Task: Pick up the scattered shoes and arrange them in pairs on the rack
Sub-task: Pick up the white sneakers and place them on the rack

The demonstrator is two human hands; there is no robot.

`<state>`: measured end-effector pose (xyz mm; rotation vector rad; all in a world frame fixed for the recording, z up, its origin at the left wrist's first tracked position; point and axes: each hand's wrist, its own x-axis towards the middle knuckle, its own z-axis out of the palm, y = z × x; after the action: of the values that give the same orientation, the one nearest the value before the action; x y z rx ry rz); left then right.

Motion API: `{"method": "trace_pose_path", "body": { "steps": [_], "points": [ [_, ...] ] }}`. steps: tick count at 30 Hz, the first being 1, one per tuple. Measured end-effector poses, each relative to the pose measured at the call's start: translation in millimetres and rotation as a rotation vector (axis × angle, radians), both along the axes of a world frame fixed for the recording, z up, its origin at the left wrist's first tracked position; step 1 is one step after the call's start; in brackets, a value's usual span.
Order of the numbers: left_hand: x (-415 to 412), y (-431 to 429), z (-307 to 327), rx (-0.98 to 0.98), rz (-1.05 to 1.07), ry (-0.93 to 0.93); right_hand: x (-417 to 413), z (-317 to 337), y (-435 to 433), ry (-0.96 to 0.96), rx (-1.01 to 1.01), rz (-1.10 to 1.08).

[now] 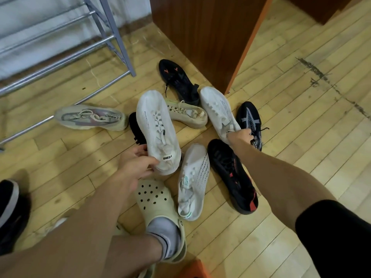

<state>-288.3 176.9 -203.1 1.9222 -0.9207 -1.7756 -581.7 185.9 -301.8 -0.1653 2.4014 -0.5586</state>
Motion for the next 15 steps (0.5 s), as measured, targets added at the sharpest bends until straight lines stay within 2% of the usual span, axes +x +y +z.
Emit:
{"method": "trace_pose_path", "body": {
  "steps": [3, 9, 15],
  "points": [
    [-0.1, -1.1, 1.6, -0.011, 0.005, 0.006, -3.5, 8.0, 9.0, -0.02, -0.009, 0.031],
    [-13.0, -3.8, 13.4, -0.045, 0.114, -0.008, -2.0, 47.5, 6.1, -0.241, -0.12, 0.095],
    [-9.4, -23.3, 53.4, -0.059, 0.126, -0.073, 11.2, 104.8, 2.4, -0.178, -0.142, 0.279]
  ]
}}
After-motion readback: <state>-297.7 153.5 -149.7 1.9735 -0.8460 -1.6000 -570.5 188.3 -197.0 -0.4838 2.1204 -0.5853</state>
